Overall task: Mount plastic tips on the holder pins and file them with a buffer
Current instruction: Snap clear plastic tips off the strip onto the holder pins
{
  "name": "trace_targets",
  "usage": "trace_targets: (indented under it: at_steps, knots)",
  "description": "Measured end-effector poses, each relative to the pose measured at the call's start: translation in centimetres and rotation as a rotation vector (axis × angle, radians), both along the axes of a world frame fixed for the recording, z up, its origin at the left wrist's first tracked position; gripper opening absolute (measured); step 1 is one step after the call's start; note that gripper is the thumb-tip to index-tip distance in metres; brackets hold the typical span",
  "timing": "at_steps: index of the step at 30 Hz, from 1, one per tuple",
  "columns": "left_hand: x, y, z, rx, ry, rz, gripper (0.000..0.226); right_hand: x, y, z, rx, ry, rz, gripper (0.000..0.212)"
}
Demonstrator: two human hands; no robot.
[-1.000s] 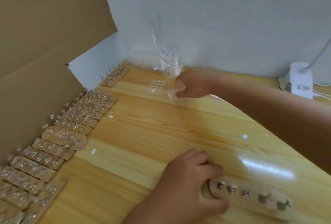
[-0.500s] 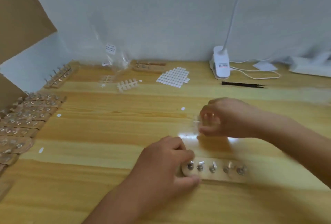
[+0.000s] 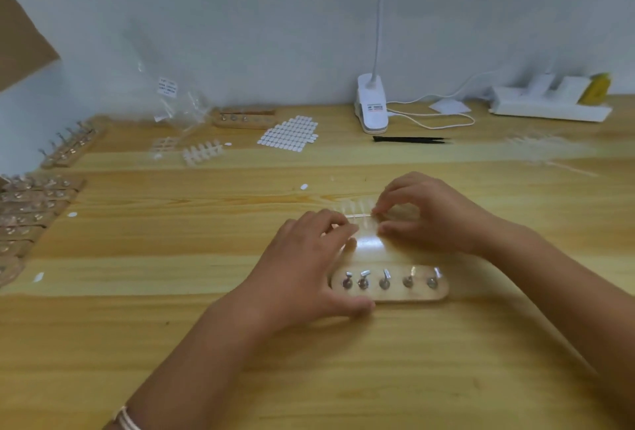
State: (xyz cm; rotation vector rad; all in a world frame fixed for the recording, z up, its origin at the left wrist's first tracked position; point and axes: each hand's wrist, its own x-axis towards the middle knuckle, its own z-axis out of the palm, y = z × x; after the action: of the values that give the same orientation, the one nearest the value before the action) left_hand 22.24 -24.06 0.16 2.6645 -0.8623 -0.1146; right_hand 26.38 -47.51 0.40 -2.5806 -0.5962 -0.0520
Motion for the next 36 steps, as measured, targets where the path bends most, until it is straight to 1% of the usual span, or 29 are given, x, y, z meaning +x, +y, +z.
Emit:
trace_targets:
  at_steps: [2,4,6,11,15,18,20,22,24,27,29,31,33,36]
  knots:
    - [0.6,-0.1,-0.4,0.009,0.040,-0.035,0.105,0.1,-0.1,-0.2,0.024,-0.022,0.012,0.018]
    - [0.8,0.0,-0.9,0.020,0.048,-0.058,0.111,0.3,-0.2,-0.3,0.030,-0.043,0.034,0.013]
    - [1.0,0.0,-1.2,0.023,0.024,-0.070,0.112,0.6,-0.2,-0.4,0.027,-0.071,0.034,0.009]
    - [1.1,0.0,-1.4,0.029,-0.005,-0.072,0.113,1.0,0.6,-0.7,0.073,-0.087,-0.051,0.005]
    - [1.2,-0.1,-1.5,0.036,-0.019,-0.060,0.116,0.9,0.9,-1.1,0.070,-0.117,-0.043,0.011]
    - [1.1,-0.1,-1.5,0.017,-0.019,-0.056,0.114,0.9,0.8,-0.9,0.035,-0.118,-0.042,0.010]
    - [1.1,-0.1,-1.5,0.010,-0.020,-0.060,0.113,0.8,0.7,-0.6,0.044,-0.082,-0.066,0.009]
    - [1.1,0.0,-1.5,0.011,-0.023,-0.066,0.113,0.5,0.6,-0.4,0.091,-0.014,-0.103,0.007]
    - [1.1,0.0,-1.5,0.010,-0.023,-0.068,0.113,0.1,0.5,-0.3,0.185,0.047,-0.118,0.009]
    - [1.0,0.0,-1.5,0.002,-0.019,-0.068,0.112,-0.4,0.4,-0.4,0.347,0.048,-0.171,0.021]
    - [1.0,0.1,-1.6,0.002,-0.017,-0.069,0.112,-0.6,0.0,-0.2,0.432,0.058,-0.202,0.025]
    - [0.9,0.1,-1.7,-0.007,-0.017,-0.068,0.112,-1.2,-0.6,0.2,0.518,0.089,-0.184,0.026]
    - [0.8,0.1,-1.8,-0.021,-0.009,-0.069,0.110,-2.4,-1.3,0.7,0.538,0.081,-0.123,0.022]
    - [0.7,0.2,-1.9,-0.028,0.016,-0.075,0.109,-5.4,-2.3,1.1,0.498,0.045,-0.073,0.013]
